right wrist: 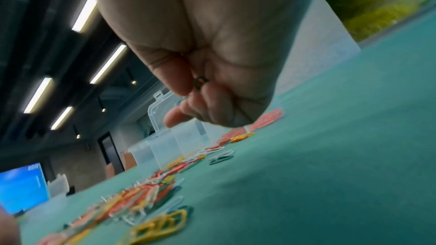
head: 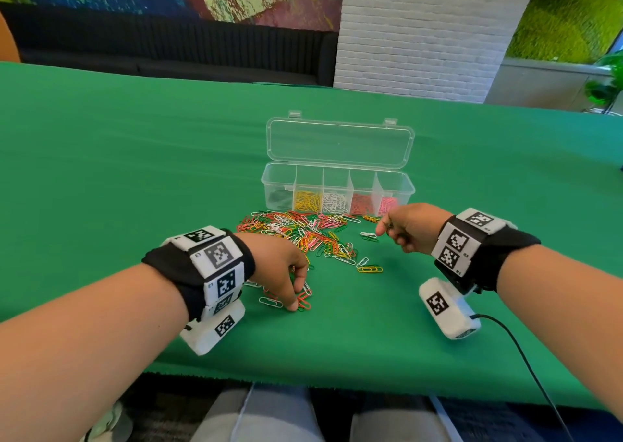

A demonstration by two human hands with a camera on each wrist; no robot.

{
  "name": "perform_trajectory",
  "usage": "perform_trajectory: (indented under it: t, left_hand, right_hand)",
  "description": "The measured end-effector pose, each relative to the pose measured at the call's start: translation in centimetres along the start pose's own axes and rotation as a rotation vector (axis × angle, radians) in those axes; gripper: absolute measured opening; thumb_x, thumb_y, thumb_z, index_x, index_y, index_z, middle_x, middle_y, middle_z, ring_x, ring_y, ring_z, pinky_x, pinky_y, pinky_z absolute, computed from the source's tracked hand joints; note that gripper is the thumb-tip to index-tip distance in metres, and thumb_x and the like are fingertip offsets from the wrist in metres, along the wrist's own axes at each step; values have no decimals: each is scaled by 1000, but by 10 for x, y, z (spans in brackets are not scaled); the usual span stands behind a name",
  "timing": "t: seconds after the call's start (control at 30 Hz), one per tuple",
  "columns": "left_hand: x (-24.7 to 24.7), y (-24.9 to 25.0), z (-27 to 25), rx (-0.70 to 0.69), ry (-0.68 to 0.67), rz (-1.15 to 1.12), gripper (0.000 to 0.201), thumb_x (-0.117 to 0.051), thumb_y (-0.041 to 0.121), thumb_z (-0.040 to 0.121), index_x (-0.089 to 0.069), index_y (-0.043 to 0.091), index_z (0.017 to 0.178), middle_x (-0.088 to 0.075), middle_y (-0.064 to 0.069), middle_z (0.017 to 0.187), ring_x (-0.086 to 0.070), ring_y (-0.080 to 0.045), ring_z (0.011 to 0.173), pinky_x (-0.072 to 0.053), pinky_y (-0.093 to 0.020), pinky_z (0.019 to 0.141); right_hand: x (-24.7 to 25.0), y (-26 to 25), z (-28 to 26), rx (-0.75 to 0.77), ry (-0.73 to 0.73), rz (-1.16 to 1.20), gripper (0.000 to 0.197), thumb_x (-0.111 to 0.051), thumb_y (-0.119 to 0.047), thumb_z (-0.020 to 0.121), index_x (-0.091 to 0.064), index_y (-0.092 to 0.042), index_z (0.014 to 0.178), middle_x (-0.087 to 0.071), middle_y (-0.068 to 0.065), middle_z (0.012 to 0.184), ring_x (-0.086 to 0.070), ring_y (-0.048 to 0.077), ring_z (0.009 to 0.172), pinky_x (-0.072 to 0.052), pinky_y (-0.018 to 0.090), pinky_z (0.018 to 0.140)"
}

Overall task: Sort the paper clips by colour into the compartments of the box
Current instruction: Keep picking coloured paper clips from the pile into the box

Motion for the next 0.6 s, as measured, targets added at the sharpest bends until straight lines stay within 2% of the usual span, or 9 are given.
perform_trajectory:
  t: [0.07,0.13,0.17,0.2,0.3,0.37,0.43,0.53,0.6]
  left_hand:
    - [-1,3,1,-12,18,6,23,-76,39,74,-61,28,88,-55,13,70,-49,-4,62,-37,-21,56]
    - [-1,5,2,-27,29,-7,21,-75,37,76,-62,26,89,-54,15,65,-49,-3,58,-37,-20,54]
    - [-1,7,2,-36,31,-15,19,-74,36,77,-62,26,88,-53,15,63,-49,-3,57,-37,-19,52]
    - [-1,7,2,-44,33,-23,17,-73,34,78,-63,25,88,-54,15,61,-49,-3,56,-37,-18,52]
    - [-1,8,3,-53,43,-44,13,-71,32,81,-64,24,87,-54,15,60,-49,-2,54,-37,-17,51]
    - [-1,5,4,-58,42,-58,12,-71,32,81,-64,24,87,-55,15,61,-50,-2,55,-38,-17,53]
    - [-2,2,6,-61,37,-84,12,-72,32,80,-65,24,85,-56,15,61,-50,-2,55,-39,-17,54]
    - [-1,-4,6,-54,69,-107,11,-73,35,78,-65,27,80,-54,16,60,-48,0,55,-37,-18,55]
    - [3,-7,6,-43,94,-110,12,-73,38,78,-65,29,79,-52,17,58,-45,0,55,-35,-20,55]
  right_hand:
    - [-2,-4,0,55,29,-275,17,-45,-4,90,-60,-8,82,-40,1,61,-33,13,51,-26,21,46]
    - [-3,-7,0,186,92,-531,12,-55,-20,91,-65,-15,88,-54,-2,77,-48,13,67,-34,18,53]
    - [-4,-8,0,232,111,-608,11,-57,-23,90,-65,-17,90,-56,-3,85,-51,12,75,-37,17,59]
    - [-5,-9,1,256,123,-658,9,-58,-24,90,-66,-18,91,-56,-4,89,-51,11,79,-38,16,65]
    - [-9,-11,3,243,129,-765,12,-60,-17,88,-68,-21,95,-57,-3,97,-52,10,80,-39,16,70]
    - [-10,-12,6,229,117,-820,18,-60,-16,88,-69,-21,102,-61,0,111,-57,15,95,-40,18,75]
    - [-11,-12,6,233,123,-845,18,-60,-17,88,-69,-20,103,-62,1,117,-58,17,102,-40,19,77]
    - [-12,-10,7,253,119,-877,14,-61,-21,87,-68,-17,98,-65,0,107,-56,14,88,-40,18,72]
    - [-15,-10,7,265,93,-909,15,-63,-24,86,-68,-15,97,-61,-2,89,-51,9,72,-36,16,57]
Point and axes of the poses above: each hand's wrist, its own z-axis towards the middle knuckle, its own x-axis out of the back of the hand, y = z × x, the point moved 3 cm from there along z, towards the middle knuckle
